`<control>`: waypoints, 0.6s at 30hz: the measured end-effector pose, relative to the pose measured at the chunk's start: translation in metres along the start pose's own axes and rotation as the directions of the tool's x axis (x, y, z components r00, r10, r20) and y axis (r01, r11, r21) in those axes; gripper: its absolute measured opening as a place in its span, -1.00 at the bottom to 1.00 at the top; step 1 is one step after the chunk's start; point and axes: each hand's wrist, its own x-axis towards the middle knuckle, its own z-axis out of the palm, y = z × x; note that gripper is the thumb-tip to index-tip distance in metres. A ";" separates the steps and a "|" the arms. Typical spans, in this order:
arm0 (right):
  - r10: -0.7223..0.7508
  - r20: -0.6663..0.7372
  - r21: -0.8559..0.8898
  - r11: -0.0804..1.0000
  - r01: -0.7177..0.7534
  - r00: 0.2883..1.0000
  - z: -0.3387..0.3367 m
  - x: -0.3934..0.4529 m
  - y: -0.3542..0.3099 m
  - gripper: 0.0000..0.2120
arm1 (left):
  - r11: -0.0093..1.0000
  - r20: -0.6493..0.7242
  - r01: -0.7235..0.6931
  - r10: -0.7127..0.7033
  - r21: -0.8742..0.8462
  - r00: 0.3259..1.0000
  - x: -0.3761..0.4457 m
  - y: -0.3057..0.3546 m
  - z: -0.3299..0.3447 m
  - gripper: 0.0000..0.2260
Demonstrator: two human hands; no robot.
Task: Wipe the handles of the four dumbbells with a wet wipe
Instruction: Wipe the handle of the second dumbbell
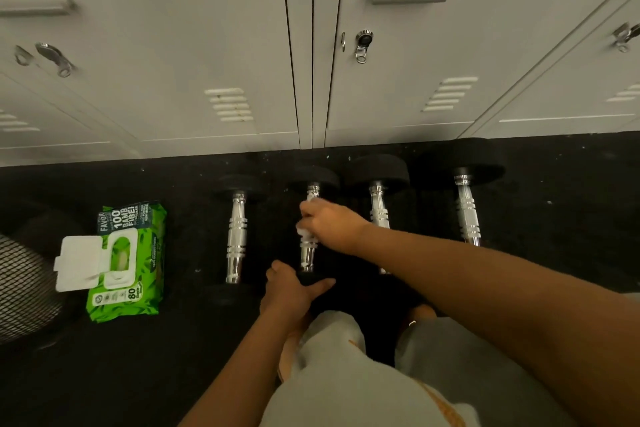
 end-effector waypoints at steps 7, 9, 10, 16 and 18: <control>0.011 0.059 -0.040 0.999 -0.008 0.998 -0.003 -0.001 -0.003 -0.65 | 1.000 -0.001 0.001 -0.001 -0.017 1.000 0.002 -0.003 0.001 -0.11; 0.056 0.023 -0.031 0.998 -0.055 0.998 -0.005 0.003 0.002 -0.65 | 1.000 -0.007 0.000 0.000 -0.021 1.000 0.002 -0.003 0.002 -0.12; 0.096 -0.006 -0.023 0.995 -0.097 0.995 -0.005 0.005 0.004 -0.65 | 1.000 -0.008 -0.005 0.005 -0.018 1.000 0.001 -0.003 0.002 -0.12; 0.151 -0.001 -0.003 0.989 -0.151 0.989 0.000 0.002 -0.004 -0.64 | 0.999 -0.015 -0.032 0.031 -0.010 0.999 0.000 -0.005 0.002 -0.15; 0.160 -0.012 0.015 0.987 -0.160 0.987 -0.002 0.004 0.001 -0.63 | 0.999 -0.020 -0.038 0.038 -0.014 0.999 -0.001 -0.005 0.002 -0.16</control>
